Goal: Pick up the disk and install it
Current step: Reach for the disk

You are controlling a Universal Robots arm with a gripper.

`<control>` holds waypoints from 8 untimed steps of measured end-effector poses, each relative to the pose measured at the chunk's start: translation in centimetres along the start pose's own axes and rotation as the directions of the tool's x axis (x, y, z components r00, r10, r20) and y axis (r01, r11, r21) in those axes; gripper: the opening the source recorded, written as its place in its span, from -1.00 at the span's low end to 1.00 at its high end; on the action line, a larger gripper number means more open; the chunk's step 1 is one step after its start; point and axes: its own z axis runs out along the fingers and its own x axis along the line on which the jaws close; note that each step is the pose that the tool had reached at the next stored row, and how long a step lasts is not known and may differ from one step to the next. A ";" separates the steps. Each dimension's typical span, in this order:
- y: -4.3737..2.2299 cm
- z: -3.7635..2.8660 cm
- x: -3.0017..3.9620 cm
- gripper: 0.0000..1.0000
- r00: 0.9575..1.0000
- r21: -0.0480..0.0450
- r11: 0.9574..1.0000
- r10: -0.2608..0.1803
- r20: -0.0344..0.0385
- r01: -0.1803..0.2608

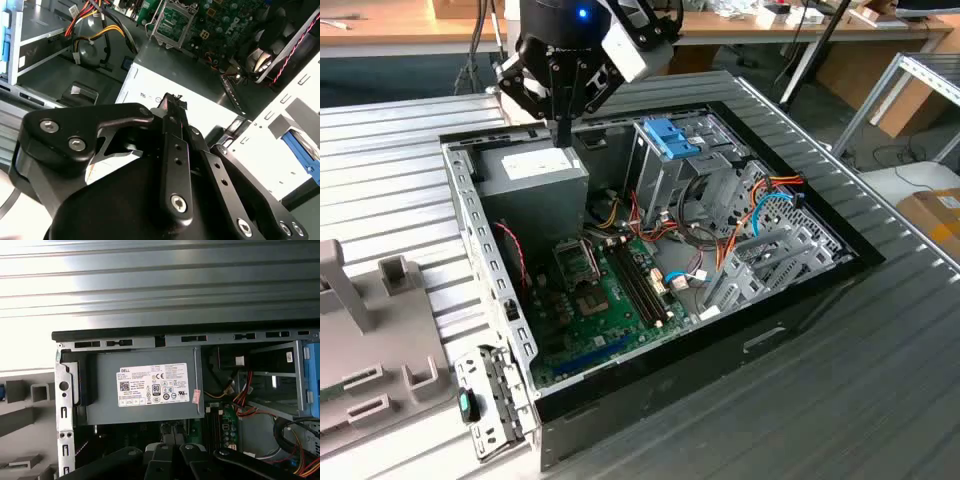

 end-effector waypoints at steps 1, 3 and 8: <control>0.00 0.00 0.00 -0.79 1.000 0.000 1.000 0.000 0.000 0.000; 0.00 0.00 0.00 -0.79 1.000 0.000 1.000 0.000 0.000 0.000; 0.00 0.00 0.00 -0.79 1.000 0.000 1.000 0.000 0.000 0.000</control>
